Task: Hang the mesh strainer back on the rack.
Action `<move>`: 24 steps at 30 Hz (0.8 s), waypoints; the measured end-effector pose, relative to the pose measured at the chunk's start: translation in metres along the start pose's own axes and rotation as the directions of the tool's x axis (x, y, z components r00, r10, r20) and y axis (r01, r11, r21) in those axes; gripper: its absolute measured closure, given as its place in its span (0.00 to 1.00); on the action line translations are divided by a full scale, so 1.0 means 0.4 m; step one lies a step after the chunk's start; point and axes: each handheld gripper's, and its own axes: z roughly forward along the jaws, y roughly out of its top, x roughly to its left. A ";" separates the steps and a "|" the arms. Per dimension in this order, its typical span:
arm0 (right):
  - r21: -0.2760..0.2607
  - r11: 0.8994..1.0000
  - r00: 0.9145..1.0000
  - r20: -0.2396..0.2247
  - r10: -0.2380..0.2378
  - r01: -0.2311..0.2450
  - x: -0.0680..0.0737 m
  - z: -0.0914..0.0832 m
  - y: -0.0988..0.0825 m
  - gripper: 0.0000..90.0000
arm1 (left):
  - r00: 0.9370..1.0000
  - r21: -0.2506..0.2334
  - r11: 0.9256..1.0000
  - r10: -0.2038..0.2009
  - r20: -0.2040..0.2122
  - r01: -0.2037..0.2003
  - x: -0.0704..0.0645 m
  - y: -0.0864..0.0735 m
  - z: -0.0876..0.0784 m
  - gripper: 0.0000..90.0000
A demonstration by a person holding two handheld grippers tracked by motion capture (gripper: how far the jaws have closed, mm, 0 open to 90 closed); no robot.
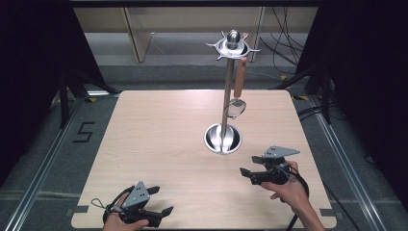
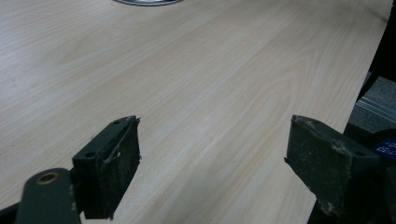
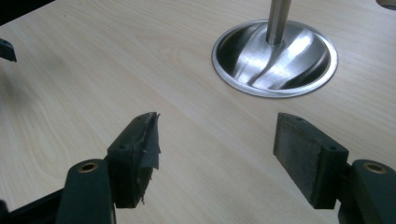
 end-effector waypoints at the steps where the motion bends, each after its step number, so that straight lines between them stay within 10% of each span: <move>1: -0.009 1.000 1.000 0.008 -0.016 0.016 -0.003 0.001 -0.002 0.35 | 1.000 -0.027 0.999 -0.024 0.013 0.024 -0.005 0.000 0.004 0.19; 24: 0.035 0.999 1.000 -0.020 0.006 -0.005 0.042 0.002 -0.094 0.34 | 1.000 -0.003 1.000 0.014 0.011 -0.014 -0.001 0.001 0.001 0.19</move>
